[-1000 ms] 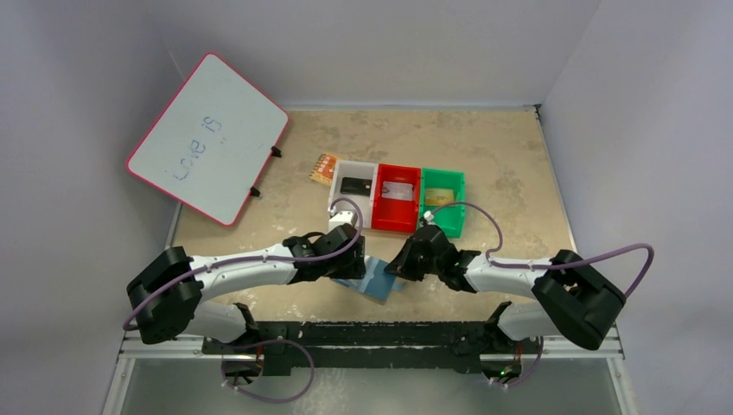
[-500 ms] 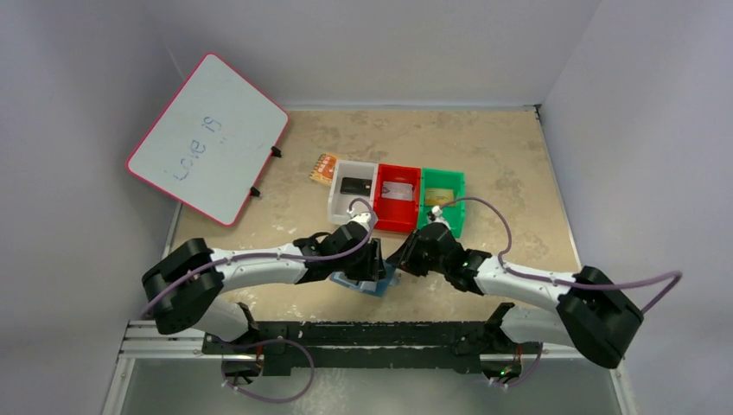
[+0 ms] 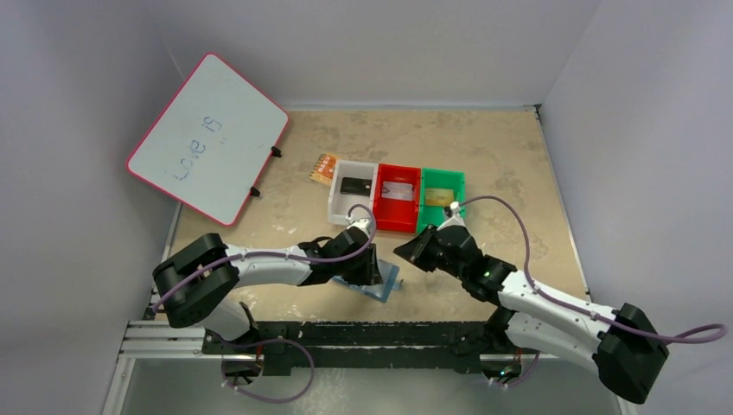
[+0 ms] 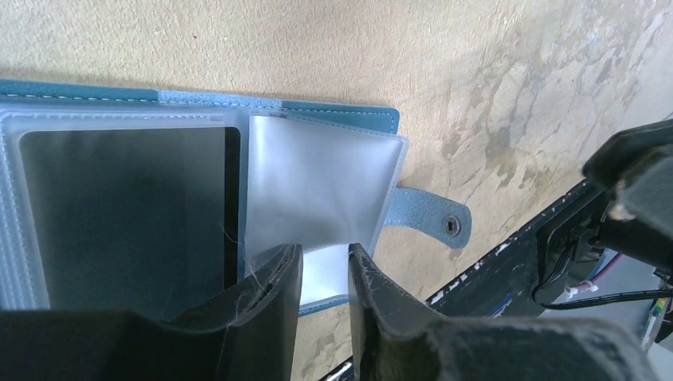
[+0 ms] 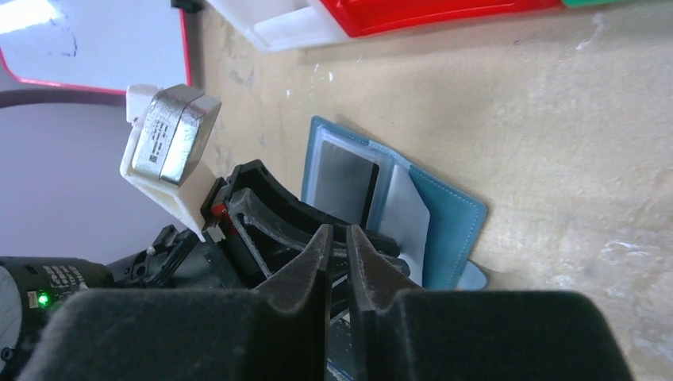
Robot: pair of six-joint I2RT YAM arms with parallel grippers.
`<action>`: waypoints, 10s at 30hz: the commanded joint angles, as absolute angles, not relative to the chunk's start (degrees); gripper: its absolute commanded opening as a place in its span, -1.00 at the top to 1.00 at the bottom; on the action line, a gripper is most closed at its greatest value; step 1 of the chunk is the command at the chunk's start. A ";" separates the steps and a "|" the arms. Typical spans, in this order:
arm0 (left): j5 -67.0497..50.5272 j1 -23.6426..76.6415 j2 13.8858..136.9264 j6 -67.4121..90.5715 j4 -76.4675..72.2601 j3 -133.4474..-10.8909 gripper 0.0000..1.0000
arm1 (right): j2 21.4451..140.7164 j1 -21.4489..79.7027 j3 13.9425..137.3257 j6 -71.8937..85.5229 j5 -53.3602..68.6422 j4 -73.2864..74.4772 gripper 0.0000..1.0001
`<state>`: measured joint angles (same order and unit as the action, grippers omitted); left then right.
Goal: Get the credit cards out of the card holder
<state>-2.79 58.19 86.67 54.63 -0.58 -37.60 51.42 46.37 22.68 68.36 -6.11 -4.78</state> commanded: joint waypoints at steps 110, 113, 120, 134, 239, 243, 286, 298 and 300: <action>19.23 61.52 78.86 59.61 15.83 -41.55 0.20 | 76.04 40.39 28.07 52.20 18.26 -16.98 0.00; 18.37 61.55 79.38 59.75 14.78 -40.82 0.20 | 74.70 40.43 28.80 51.26 19.18 -14.78 -0.01; 17.42 61.51 80.11 59.63 13.94 -40.16 0.20 | 73.44 40.64 31.12 48.66 19.47 -8.31 0.07; 16.70 61.48 81.26 61.06 12.75 -39.23 0.21 | 74.24 43.49 44.90 46.61 8.03 11.23 0.13; 17.49 61.70 87.76 58.92 13.92 -38.31 0.60 | 79.98 38.50 13.53 66.60 26.52 -41.71 1.00; 17.97 61.85 88.04 58.96 14.34 -38.32 0.62 | 79.32 38.45 13.94 65.85 25.44 -38.44 1.00; 17.25 62.48 88.50 58.60 13.71 -39.64 0.66 | 73.10 37.62 13.63 64.41 24.96 -33.28 0.82; 17.26 62.66 88.50 58.61 13.75 -39.70 0.66 | 77.18 37.62 13.38 66.57 24.73 -36.69 0.65; 17.14 62.66 88.62 58.53 13.71 -39.77 0.67 | 77.74 37.66 13.82 66.54 24.62 -36.29 0.62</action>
